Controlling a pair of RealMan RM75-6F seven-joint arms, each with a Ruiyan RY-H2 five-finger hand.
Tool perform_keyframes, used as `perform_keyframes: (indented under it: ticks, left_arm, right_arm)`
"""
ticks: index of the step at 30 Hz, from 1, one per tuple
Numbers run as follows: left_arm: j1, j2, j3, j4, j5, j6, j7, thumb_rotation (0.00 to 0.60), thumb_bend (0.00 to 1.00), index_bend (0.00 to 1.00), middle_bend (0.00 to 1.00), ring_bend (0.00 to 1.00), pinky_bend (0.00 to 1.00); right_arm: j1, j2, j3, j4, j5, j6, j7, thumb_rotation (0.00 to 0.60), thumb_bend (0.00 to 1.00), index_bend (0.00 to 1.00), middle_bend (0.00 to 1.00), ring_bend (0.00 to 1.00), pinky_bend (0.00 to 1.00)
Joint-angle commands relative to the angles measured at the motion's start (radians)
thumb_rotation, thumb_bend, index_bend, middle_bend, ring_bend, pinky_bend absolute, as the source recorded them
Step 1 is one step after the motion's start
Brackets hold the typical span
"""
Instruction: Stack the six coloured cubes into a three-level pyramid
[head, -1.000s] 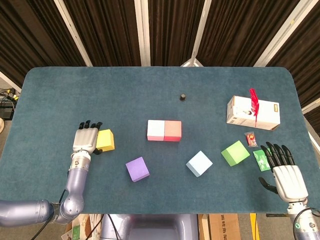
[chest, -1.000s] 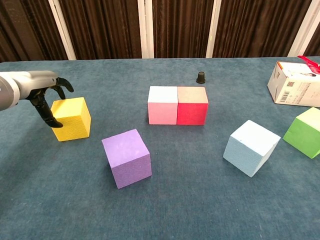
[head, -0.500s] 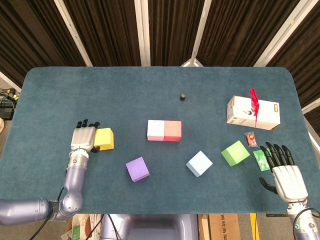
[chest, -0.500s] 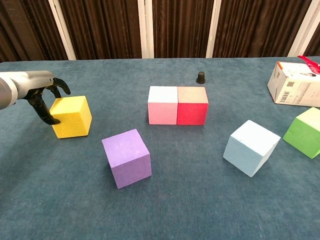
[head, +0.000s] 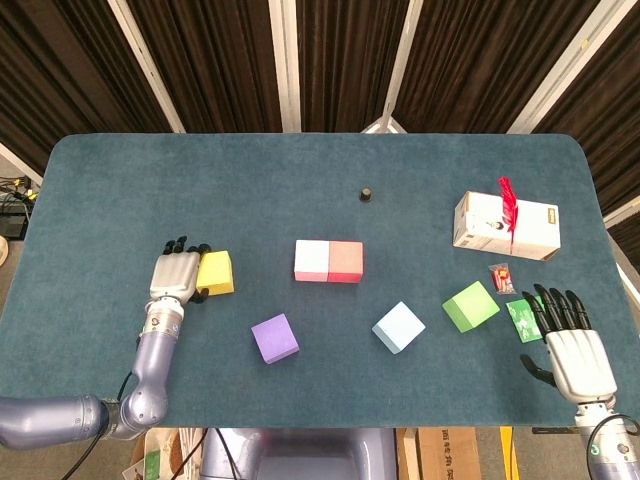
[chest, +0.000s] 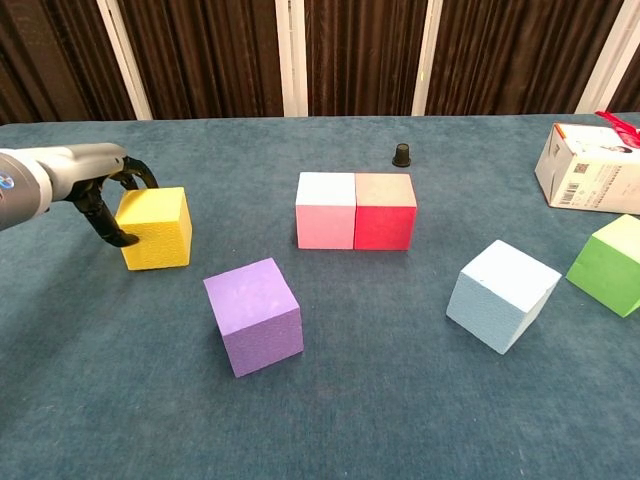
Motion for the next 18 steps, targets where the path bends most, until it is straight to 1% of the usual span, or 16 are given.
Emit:
perform_keyframes:
  ticks: [1,7,10,13,16,18]
  left_arm:
    - [0.000,0.000,0.008,0.005,0.016,-0.012,-0.012,0.600,0.42,0.25,0.29,0.00,0.00]
    - [0.002,0.001,0.013,0.016,0.031,-0.014,-0.029,0.600,0.46,0.31,0.34,0.00,0.00]
    - [0.000,0.008,0.010,0.016,0.033,-0.016,-0.031,0.600,0.48,0.32,0.36,0.00,0.00]
    - [-0.005,0.025,0.002,0.000,0.032,-0.022,-0.032,0.600,0.48,0.32,0.36,0.00,0.00]
    - [-0.012,0.056,-0.025,-0.028,0.008,-0.057,-0.049,0.600,0.48,0.32,0.36,0.00,0.00]
    - [-0.020,0.084,-0.049,-0.040,0.000,-0.113,-0.080,0.600,0.48,0.32,0.36,0.00,0.00]
  right_arm:
    - [-0.001,0.002,0.001,-0.003,0.003,-0.003,-0.001,0.600,0.24,0.10,0.08,0.00,0.00]
    - [-0.002,0.006,0.005,-0.006,0.011,-0.010,0.003,0.600,0.24,0.10,0.08,0.00,0.00]
    - [-0.002,0.005,0.006,-0.007,0.012,-0.010,0.000,0.600,0.24,0.10,0.08,0.00,0.00]
    - [-0.003,0.004,0.007,-0.008,0.012,-0.010,-0.002,0.600,0.24,0.10,0.08,0.00,0.00]
    - [-0.003,0.002,0.010,-0.006,0.016,-0.012,-0.006,0.600,0.24,0.10,0.08,0.00,0.00]
    - [-0.004,0.000,0.012,-0.004,0.024,-0.016,-0.009,0.600,0.24,0.10,0.08,0.00,0.00]
